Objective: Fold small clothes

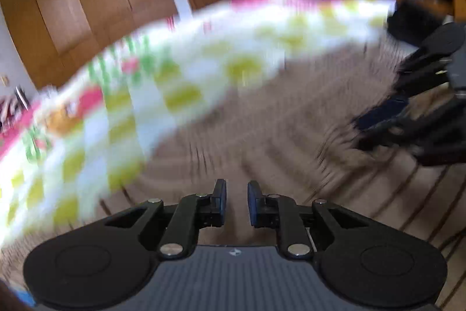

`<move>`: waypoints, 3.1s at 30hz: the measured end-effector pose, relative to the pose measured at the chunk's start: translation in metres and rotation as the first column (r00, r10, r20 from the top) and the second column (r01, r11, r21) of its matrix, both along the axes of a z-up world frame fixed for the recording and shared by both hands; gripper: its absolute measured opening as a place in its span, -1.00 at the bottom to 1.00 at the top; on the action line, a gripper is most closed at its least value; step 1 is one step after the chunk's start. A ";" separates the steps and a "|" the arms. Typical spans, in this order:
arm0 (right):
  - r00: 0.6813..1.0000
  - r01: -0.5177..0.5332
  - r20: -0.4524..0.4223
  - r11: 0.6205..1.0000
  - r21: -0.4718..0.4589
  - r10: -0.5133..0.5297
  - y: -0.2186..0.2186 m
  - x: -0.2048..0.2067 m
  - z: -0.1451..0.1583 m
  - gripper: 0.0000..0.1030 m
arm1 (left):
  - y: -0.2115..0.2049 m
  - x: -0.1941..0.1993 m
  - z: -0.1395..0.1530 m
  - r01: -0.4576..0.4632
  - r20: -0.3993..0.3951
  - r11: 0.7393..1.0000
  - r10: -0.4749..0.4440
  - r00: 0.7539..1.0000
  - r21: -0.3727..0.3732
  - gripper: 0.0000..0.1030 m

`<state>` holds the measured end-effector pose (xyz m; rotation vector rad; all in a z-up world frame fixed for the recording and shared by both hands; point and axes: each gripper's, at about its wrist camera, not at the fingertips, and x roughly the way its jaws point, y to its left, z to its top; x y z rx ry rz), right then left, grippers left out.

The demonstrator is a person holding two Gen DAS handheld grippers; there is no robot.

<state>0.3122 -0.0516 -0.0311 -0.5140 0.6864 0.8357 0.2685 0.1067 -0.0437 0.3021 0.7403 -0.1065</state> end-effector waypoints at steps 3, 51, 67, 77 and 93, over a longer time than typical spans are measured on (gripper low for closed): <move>0.998 -0.005 0.068 0.998 -0.060 0.009 -0.003 -0.011 0.006 -0.66 | 0.017 -0.012 0.001 -0.057 0.003 0.997 0.057 0.998 -0.051 -0.32; 0.822 0.566 -0.398 0.662 0.491 -0.407 -0.061 0.021 0.072 -0.81 | 0.016 -0.059 0.050 -0.045 0.137 0.960 0.086 0.987 -0.276 -0.06; 0.659 0.750 -0.606 0.450 0.485 -0.445 -0.130 0.045 -0.004 -0.03 | -0.065 -0.056 0.024 0.120 -0.001 0.991 -0.120 0.993 -0.052 0.03; 0.750 0.657 -0.582 0.455 0.601 -0.315 -0.099 0.068 0.066 -0.83 | -0.037 -0.049 0.046 0.048 0.072 0.996 -0.043 0.997 -0.073 0.03; 0.707 0.707 -0.513 0.519 0.481 -0.487 -0.130 0.029 0.018 -0.49 | -0.053 -0.037 0.011 0.073 0.023 0.996 -0.072 0.997 -0.051 0.21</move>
